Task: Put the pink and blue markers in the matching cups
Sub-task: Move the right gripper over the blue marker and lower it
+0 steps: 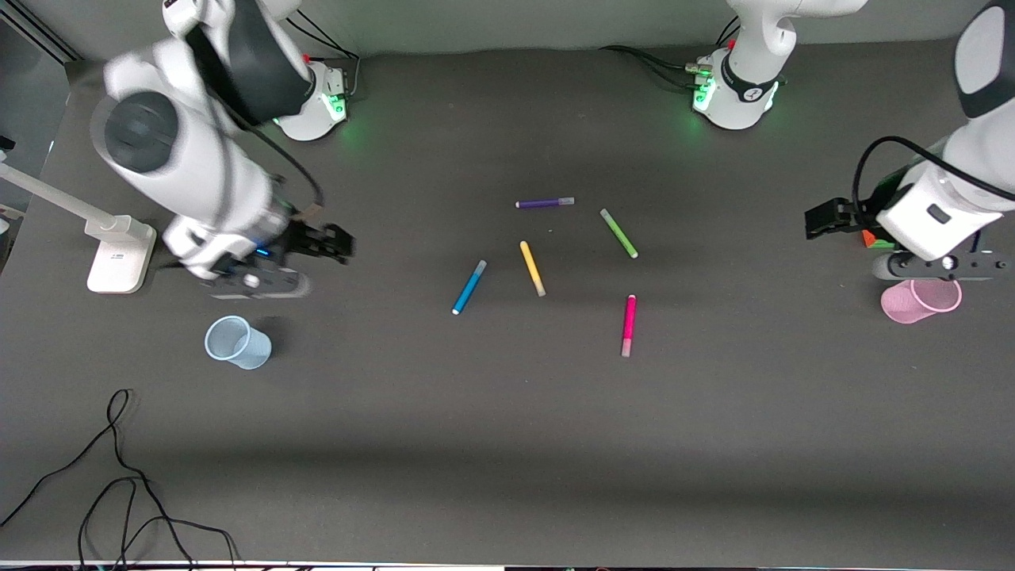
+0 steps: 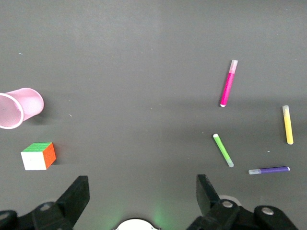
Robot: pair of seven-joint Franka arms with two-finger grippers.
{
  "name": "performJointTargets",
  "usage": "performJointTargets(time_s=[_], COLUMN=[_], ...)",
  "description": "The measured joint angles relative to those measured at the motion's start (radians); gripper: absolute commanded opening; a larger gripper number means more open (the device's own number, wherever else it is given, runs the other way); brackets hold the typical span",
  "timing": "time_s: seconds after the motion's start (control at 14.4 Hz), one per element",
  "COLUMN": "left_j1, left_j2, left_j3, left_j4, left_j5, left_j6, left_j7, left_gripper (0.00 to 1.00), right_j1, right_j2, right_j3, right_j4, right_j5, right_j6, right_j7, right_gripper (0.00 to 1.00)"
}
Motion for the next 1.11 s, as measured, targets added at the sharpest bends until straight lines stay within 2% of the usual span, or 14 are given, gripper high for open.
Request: performJointTargets(time_s=[0.21,0.42,0.69,0.9,1.11], left_j1=[0.004,0.004,0.004,0.004,0.004], left_j2=[0.0,0.0,0.0,0.0,0.0], left_j3=[0.0,0.0,0.0,0.0,0.0], left_j4=[0.0,0.0,0.0,0.0,0.0], left_j5=[0.0,0.001,0.001,0.002,0.002], left_j6=[0.005,0.047,0.064,0.064,0.064], left_j7=[0.008,0.035,0.055,0.056,0.056], left_gripper=[0.99,0.99,0.99,0.99,0.99], right_j1=[0.05,0.057,0.046,0.047,0.049], right_j2=[0.121,0.234,0.382,0.451,0.474], right_j3=[0.0,-0.002,-0.011,-0.011,-0.01], right_j4=[0.083,0.145,0.167,0.178,0.173], right_j5=[0.027,0.122,0.211,0.237,0.242], right_j6=[0.003,0.015,0.086,0.102,0.099], right_j7=[0.069,0.092,0.097,0.097,0.099], right_gripper=[1.0,1.0,1.0,0.98,0.98])
